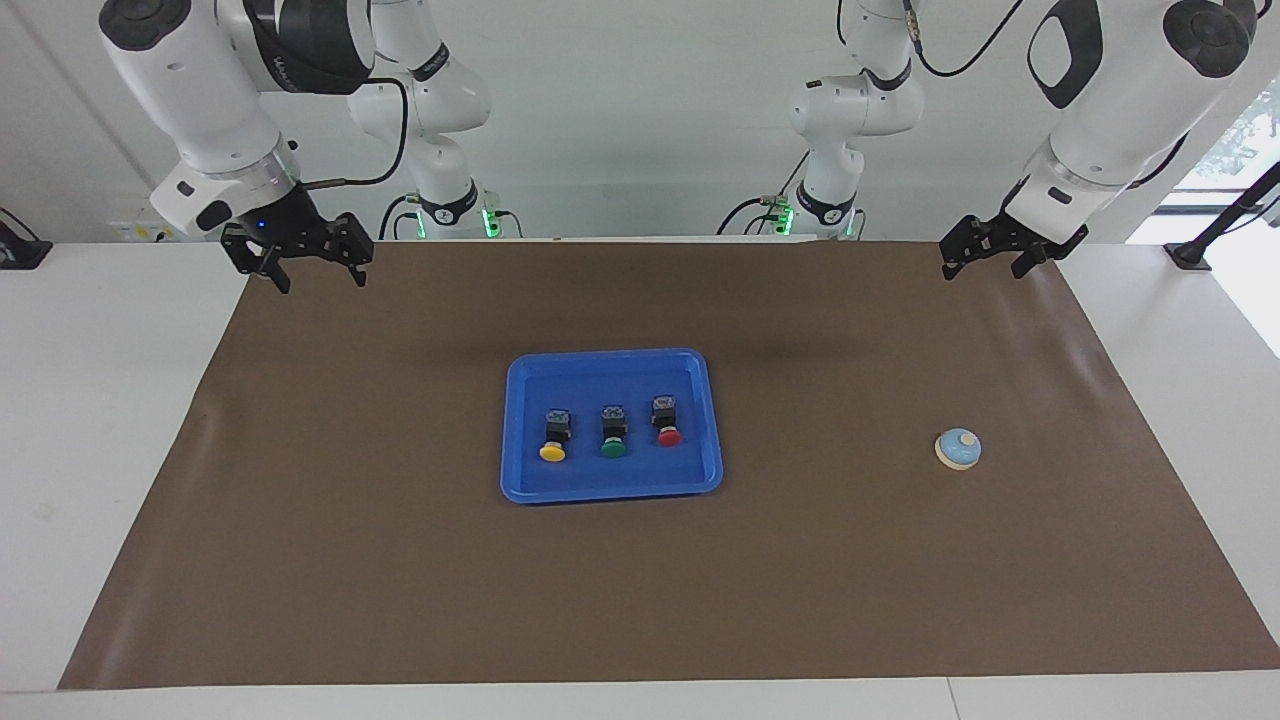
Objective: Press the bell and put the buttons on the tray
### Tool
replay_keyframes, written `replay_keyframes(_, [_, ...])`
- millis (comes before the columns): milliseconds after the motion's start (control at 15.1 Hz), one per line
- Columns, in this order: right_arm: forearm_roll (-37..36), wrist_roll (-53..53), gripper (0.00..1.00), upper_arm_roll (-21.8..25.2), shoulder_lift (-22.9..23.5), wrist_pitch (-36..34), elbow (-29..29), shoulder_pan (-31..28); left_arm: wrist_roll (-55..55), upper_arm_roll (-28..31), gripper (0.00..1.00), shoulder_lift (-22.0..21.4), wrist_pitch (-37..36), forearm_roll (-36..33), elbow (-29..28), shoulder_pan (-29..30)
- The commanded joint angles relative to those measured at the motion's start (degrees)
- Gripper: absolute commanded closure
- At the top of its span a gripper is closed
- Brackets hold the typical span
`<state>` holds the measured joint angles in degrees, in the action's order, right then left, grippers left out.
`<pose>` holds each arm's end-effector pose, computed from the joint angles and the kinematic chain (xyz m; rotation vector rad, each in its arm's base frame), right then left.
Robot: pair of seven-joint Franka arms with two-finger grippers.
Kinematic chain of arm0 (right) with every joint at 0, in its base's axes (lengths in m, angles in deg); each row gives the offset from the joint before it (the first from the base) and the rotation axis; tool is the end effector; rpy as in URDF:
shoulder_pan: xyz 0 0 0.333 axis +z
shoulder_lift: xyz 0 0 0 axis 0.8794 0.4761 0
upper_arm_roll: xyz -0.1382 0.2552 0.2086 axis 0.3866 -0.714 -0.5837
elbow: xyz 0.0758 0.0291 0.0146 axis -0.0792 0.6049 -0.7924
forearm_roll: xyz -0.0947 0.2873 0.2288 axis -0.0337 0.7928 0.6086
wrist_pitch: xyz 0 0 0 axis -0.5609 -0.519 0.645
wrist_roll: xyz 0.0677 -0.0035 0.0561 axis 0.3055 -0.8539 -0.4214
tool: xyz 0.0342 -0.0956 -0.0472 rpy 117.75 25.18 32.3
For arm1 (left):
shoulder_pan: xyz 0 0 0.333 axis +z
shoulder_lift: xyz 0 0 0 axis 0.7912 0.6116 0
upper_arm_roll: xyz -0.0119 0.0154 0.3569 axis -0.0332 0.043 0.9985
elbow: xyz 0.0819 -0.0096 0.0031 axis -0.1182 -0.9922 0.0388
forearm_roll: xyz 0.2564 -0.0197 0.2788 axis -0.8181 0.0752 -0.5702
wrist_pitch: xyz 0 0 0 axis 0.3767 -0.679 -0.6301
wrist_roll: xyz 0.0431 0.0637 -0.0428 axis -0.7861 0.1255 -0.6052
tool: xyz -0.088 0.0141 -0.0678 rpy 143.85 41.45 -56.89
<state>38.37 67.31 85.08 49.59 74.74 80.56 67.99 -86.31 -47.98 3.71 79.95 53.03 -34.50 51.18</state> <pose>0.5129 -0.0149 0.6180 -3.1305 -0.1129 0.0740 0.5289 -0.0331 0.6321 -3.1312 0.0909 0.2348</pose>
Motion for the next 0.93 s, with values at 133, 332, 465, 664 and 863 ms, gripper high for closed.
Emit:
replay_keyframes(133, [-0.2, 4.8, 0.0, -0.2, -0.5, -2.1, -2.6, 0.4, -0.2, 0.0, 0.0, -0.5, 0.5, -0.7, 0.0, 0.1])
replay_keyframes(332, [-0.2, 4.7, 0.0, -0.1, -0.4, -2.6, -3.0, 0.2, -0.2, 0.0, 0.0, -0.5, 0.5, -0.7, 0.0, 0.1])
replay_keyframes(465, [-0.2, 4.9, 0.0, -0.2, -0.6, -2.8, -2.5, -0.1, -0.2, 0.0, 0.0, -0.5, 0.5, -0.7, 0.0, 0.1])
replay_keyframes(664, [-0.2, 4.9, 0.0, 0.0, -0.7, -3.2, -2.4, -0.4, -0.2, 0.0, 0.0, -0.5, 0.5, -0.7, 0.0, 0.1])
replay_keyframes(863, [-0.2, 4.8, 0.0, -0.1, -0.8, -3.2, -2.3, -0.1, -0.2, 0.0, 0.0, -0.5, 0.5, -0.7, -0.1, 0.1])
